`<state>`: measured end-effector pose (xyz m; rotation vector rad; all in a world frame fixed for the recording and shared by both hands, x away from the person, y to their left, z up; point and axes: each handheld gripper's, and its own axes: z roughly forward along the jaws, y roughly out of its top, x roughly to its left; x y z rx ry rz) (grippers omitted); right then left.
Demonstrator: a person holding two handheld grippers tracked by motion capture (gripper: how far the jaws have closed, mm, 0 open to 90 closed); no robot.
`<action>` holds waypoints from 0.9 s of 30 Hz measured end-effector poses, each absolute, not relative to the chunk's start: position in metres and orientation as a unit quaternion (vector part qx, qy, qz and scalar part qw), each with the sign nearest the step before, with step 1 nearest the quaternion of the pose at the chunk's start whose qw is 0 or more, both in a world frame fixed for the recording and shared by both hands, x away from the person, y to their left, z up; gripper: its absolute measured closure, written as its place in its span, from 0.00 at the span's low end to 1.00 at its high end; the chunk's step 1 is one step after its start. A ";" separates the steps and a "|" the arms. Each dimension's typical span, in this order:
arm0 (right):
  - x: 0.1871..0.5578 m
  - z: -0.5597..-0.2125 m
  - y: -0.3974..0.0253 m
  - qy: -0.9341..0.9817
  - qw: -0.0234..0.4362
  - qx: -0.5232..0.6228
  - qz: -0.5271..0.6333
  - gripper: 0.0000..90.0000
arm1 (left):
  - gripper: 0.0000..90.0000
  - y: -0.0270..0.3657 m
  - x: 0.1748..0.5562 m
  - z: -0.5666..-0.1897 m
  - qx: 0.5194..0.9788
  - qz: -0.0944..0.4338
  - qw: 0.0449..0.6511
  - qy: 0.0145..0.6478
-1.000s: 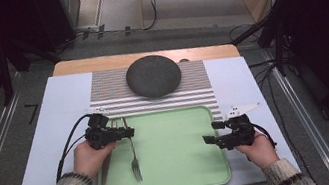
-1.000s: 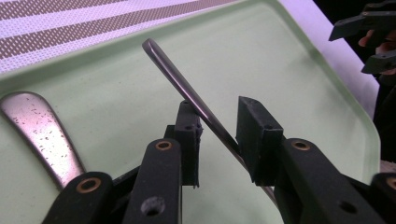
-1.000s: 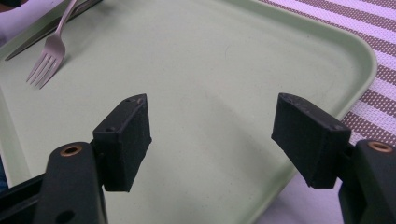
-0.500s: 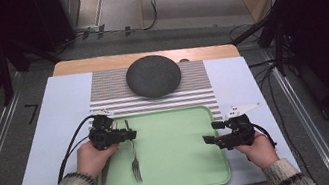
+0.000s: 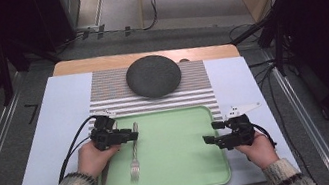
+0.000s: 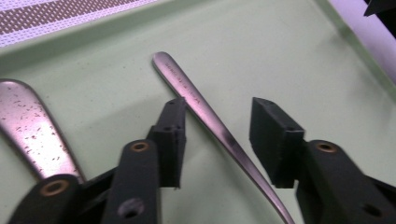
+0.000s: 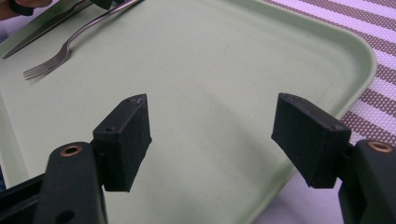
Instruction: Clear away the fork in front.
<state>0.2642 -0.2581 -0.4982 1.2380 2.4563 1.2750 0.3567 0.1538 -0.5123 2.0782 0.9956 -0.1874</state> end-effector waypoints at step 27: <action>0.262 -0.499 -0.261 0.807 0.057 0.415 0.416 0.29 | 0.46 0.124 0.338 -0.498 0.857 -0.056 0.409 0.310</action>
